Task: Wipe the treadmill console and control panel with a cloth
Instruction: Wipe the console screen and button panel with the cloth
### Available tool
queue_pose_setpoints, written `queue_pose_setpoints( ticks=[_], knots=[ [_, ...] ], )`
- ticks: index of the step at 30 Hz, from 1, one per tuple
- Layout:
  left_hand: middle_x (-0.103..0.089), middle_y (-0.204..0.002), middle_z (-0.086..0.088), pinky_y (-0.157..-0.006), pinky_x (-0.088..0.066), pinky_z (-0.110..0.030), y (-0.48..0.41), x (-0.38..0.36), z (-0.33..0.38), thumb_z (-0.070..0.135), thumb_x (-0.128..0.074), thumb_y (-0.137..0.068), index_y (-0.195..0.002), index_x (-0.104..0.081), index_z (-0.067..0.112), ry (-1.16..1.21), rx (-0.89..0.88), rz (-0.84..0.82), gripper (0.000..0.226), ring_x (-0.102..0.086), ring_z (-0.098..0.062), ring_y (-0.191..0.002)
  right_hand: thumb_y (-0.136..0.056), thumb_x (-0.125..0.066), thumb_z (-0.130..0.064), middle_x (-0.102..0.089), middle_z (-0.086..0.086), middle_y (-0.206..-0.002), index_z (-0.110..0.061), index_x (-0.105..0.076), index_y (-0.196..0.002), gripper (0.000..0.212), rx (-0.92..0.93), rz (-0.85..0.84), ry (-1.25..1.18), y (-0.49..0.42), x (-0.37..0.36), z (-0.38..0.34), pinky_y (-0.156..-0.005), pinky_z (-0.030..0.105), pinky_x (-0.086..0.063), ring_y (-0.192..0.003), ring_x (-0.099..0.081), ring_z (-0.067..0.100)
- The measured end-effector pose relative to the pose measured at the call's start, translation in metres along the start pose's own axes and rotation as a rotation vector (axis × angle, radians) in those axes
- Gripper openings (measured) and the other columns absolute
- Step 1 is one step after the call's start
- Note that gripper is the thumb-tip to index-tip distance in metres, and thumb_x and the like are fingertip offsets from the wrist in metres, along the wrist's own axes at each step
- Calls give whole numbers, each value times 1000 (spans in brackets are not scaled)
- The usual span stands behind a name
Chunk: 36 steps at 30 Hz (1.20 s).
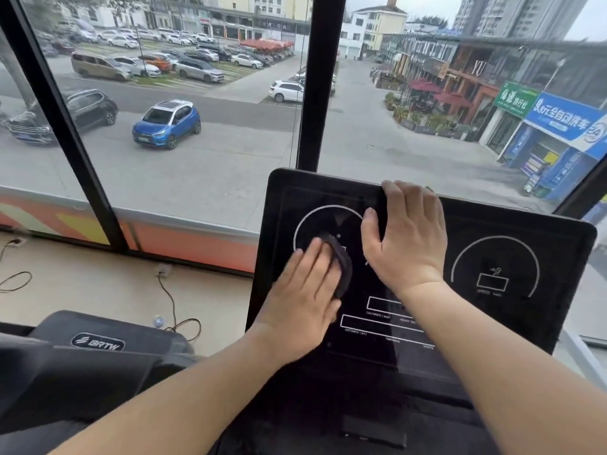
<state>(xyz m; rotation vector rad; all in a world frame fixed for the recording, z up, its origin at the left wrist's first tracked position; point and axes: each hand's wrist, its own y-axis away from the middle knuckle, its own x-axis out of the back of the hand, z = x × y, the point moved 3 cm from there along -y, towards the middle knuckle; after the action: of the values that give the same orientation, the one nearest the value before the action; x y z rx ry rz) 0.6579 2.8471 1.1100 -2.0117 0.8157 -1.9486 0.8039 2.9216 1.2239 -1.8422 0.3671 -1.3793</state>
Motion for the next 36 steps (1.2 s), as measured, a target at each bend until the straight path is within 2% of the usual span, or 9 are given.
queue_pose_setpoints(
  ticks=[3, 8, 10, 14, 16, 21, 28, 33, 36],
  knots=[
    [-2, -171, -15, -129, -4, -49, -10, 3, -22, 43, -27, -109, -162, -10, 7, -172, -390, -39, 66, 6, -29, -159, -96, -52, -41, -57, 9, -133, -9, -54, -139, 54, 17, -83, -16, -4, 7, 4, -118, 46, -32, -126, -50, 34],
    [-4, -172, -13, -129, -1, -49, -69, 42, -50, 39, -35, -103, -163, -10, 9, 9, 152, 105, 72, 4, -27, -159, -102, -44, -44, -51, 2, -149, -17, -49, -149, 54, 63, -191, 7, -10, 37, 36, -122, 43, -27, -141, -43, 26],
    [-10, -170, -18, -129, -2, -50, -59, 28, -16, 40, -35, -103, -162, -14, 6, 27, 166, 87, 71, 2, -32, -159, -103, -40, -43, -53, 6, -148, -15, -54, -146, 53, -4, -169, 79, -11, 45, 54, -127, 45, -18, -142, -41, 29],
    [-5, -171, -14, -129, -7, -50, -38, 10, 21, 44, -30, -109, -163, -15, 9, -80, -364, -29, 66, 4, -29, -159, -99, -54, -29, -60, 7, -141, -13, -56, -145, 48, -35, -148, 85, 4, 43, 76, -125, 48, -24, -135, -50, 31],
    [-1, -171, -11, -129, -4, -50, -63, 23, 6, 44, -25, -109, -163, -10, 12, -167, -471, -14, 64, 6, -26, -159, -94, -59, -24, -64, 3, -135, -16, -61, -140, 47, -35, -84, 24, 7, 42, 81, -122, 47, -30, -128, -53, 28],
    [-5, -171, -14, -128, 4, -50, -117, 50, 9, 41, -27, -105, -162, -10, 7, 16, 124, 128, 69, 6, -29, -159, -89, -60, -17, -67, -2, -127, -19, -66, -132, 43, -117, 7, -89, 4, 32, 80, -123, 43, -28, -121, -56, 26],
    [-10, -171, -14, -128, -10, -50, -67, 12, 57, 44, -30, -109, -162, -15, 10, -135, -444, 24, 65, -1, -28, -159, -93, -57, -18, -65, 0, -131, -18, -64, -135, 43, -73, 23, -82, 8, 29, 86, -123, 46, -26, -127, -55, 26],
    [-7, -172, -14, -128, 1, -50, -121, 46, 24, 42, -29, -106, -162, -13, 8, -56, 10, 137, 67, 4, -27, -159, -96, -55, -23, -66, 0, -129, -18, -65, -133, 39, -93, 39, -103, 8, 27, 84, -123, 47, -27, -127, -54, 25],
    [-9, -170, -18, -128, -3, -51, -87, 18, 61, 43, -31, -106, -161, -17, 5, -21, -54, 83, 68, 5, -32, -159, -96, -55, -24, -66, -1, -130, -18, -65, -133, 39, -83, 49, -97, 8, 27, 86, -123, 46, -27, -127, -54, 25]
  ],
)
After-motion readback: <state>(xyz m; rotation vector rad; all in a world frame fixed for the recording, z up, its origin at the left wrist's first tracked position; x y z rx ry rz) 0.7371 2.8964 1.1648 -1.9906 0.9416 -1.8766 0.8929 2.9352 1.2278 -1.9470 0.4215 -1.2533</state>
